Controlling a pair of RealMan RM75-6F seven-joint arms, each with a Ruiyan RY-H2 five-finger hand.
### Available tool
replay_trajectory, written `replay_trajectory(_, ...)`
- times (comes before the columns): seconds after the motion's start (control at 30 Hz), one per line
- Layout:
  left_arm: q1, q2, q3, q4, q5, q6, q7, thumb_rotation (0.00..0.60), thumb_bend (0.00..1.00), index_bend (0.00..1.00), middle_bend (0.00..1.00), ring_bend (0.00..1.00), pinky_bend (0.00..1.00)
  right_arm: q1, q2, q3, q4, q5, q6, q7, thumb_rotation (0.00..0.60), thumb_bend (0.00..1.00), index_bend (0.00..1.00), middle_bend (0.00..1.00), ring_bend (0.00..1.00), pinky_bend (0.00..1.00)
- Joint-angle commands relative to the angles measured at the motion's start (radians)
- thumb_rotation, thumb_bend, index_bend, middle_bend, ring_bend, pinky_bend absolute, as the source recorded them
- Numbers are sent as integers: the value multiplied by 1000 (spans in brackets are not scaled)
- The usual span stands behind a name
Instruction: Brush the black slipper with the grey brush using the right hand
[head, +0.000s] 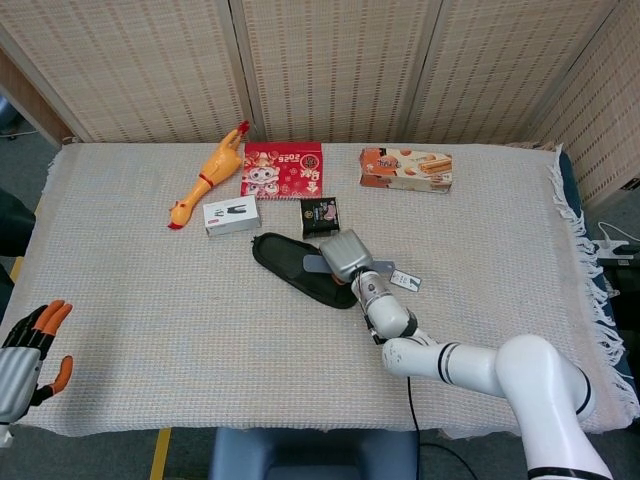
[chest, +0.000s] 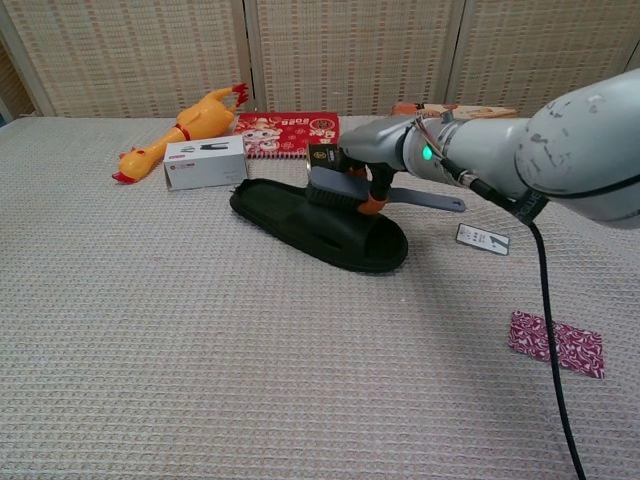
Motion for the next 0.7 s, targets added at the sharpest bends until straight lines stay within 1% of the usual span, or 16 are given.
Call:
replay_trajectory(0.03,0,-1,1,-1,4,1,3,600,543,0,0,0,122,-7,14,-22,-20,28,20,-26,600,428,763,546,545,848)
replay_trajectory(0.2,-1,-4,2,-3,3,-3,13,600,544,0,0,0,123,-29,46,-43,-60,56,42,-39,600,429,764,547,545,848)
replay_trajectory(0.33,0,-6,2,-6,4,-1,21,600,543,0,0,0,123,-27,54,-58,-66,101,33,-66,600,429,764,547,545,848)
replay_trajectory(0.43,-2,-7,0,-4,2,-3,19,600,544,0,0,0,123,-13,42,-44,-53,115,19,-66,600,429,764,547,545,848)
replay_trajectory(0.6,-4,-9,-11,7,-13,-2,9,600,540,0,0,0,123,9,22,-5,-30,88,16,-42,600,429,763,547,545,848)
replay_trajectory(0.7,-5,-7,-9,11,-5,-1,3,600,542,0,0,0,123,16,13,7,-17,84,14,-31,600,429,764,547,545,848)
